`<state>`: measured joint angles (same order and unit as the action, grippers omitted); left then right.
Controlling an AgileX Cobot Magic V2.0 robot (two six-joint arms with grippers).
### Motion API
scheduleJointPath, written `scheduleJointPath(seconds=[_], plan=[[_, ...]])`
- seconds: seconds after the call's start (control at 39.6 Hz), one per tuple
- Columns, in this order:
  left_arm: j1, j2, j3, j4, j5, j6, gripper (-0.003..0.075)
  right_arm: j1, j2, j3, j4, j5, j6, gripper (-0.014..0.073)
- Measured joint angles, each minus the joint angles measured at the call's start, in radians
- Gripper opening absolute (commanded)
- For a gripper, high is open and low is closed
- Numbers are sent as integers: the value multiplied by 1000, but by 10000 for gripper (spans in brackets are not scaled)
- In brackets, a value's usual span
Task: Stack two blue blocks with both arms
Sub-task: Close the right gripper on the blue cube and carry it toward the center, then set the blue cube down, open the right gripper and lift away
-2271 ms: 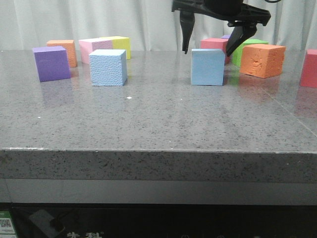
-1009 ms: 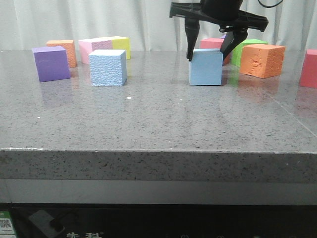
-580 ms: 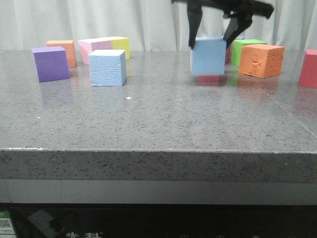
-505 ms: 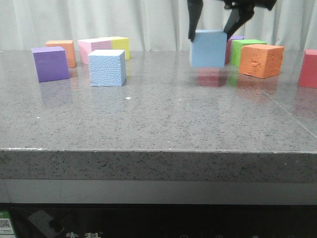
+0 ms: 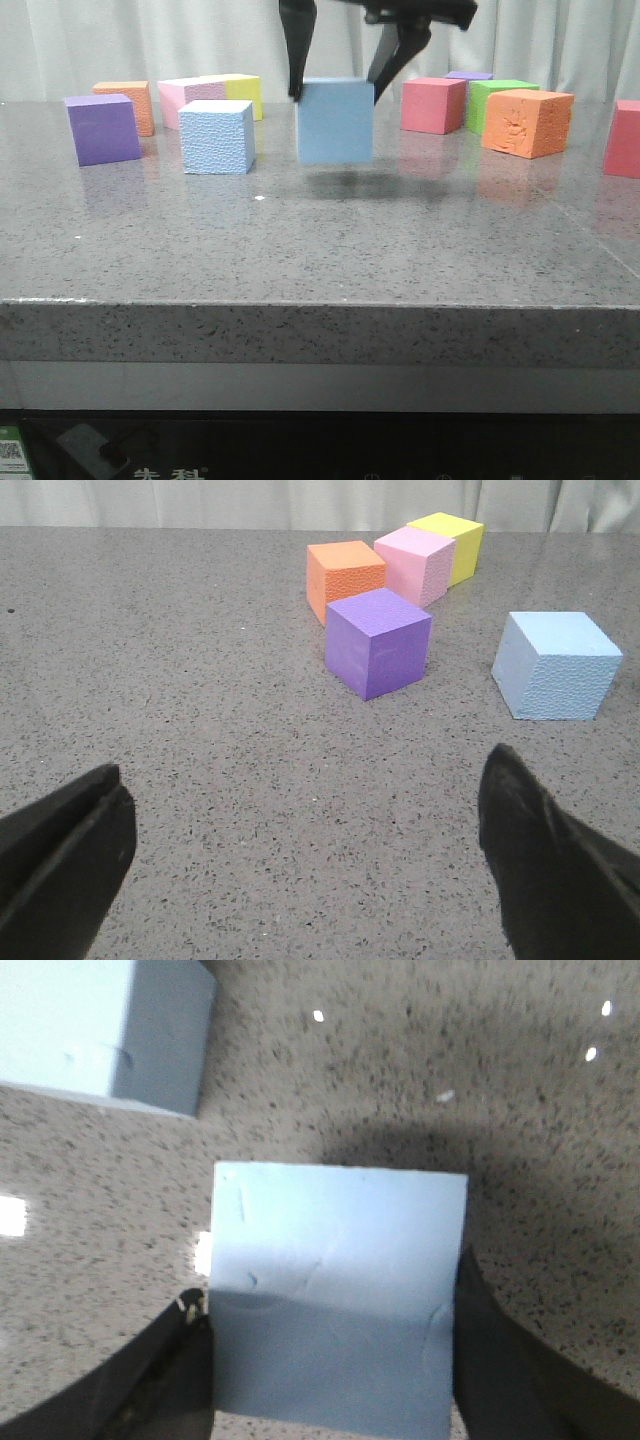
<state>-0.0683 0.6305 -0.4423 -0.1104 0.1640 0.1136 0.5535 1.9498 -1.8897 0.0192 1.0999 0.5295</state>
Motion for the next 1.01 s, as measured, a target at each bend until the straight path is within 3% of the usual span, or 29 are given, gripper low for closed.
scheduleJointPath(seconds=[0.28, 0.58, 1.01], plan=[[0, 0, 0, 0, 0, 0, 680, 0, 28, 21, 30, -11, 9, 328], [0, 0, 0, 0, 0, 0, 680, 0, 35, 21, 36, -11, 14, 580], [0, 0, 0, 0, 0, 0, 680, 0, -17, -8, 33, 5, 16, 590]])
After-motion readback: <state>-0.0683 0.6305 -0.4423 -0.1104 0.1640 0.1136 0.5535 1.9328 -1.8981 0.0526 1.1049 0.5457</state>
